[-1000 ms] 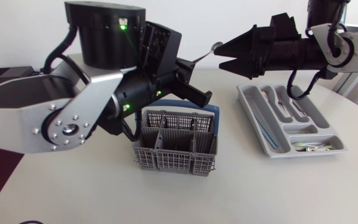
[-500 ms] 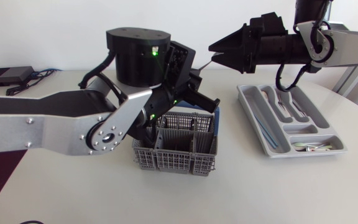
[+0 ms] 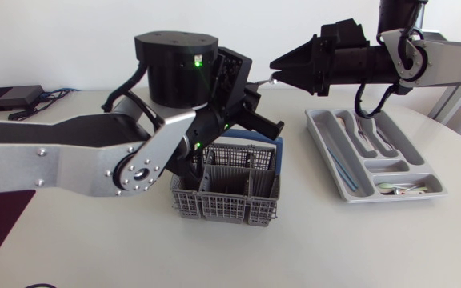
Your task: Sort the cutlery from the basket into the organizer compartments.
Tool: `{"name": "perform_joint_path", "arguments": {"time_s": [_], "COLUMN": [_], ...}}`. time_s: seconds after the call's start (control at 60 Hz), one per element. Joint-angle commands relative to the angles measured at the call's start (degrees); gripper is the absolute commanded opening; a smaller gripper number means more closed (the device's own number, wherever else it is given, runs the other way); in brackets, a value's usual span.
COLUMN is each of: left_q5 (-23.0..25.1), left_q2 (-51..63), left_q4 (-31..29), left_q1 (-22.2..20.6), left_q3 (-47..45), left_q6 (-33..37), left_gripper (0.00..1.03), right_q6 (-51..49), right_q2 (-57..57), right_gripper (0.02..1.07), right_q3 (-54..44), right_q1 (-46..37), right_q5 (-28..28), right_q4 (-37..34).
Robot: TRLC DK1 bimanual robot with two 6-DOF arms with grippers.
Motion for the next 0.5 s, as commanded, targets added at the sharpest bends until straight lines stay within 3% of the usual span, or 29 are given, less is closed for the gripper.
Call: {"name": "perform_joint_path", "arguments": {"time_s": [0.0,0.1,0.483], "left_q5": [-0.7,-0.7,-0.7], "left_q2": [0.7,0.1,-0.6], "left_q4": [1.3,1.5,2.1], "left_q1": [0.8,1.3,1.0], "left_q3": [1.2,1.0,1.7], "left_q6": [1.3,1.6,1.8], "left_gripper": [0.04,0.04,0.04], "right_q6": [1.4,1.4,1.7], "right_q2": [-2.0,-1.7,0.5], "right_gripper": [0.47,0.53,0.53], "right_q3": [-1.0,-1.3,-0.8], "right_q1": [-0.5,-0.6,0.6], "right_q5": [-0.3,-0.4,-0.5], "right_q4": [0.4,0.3,0.2]}}
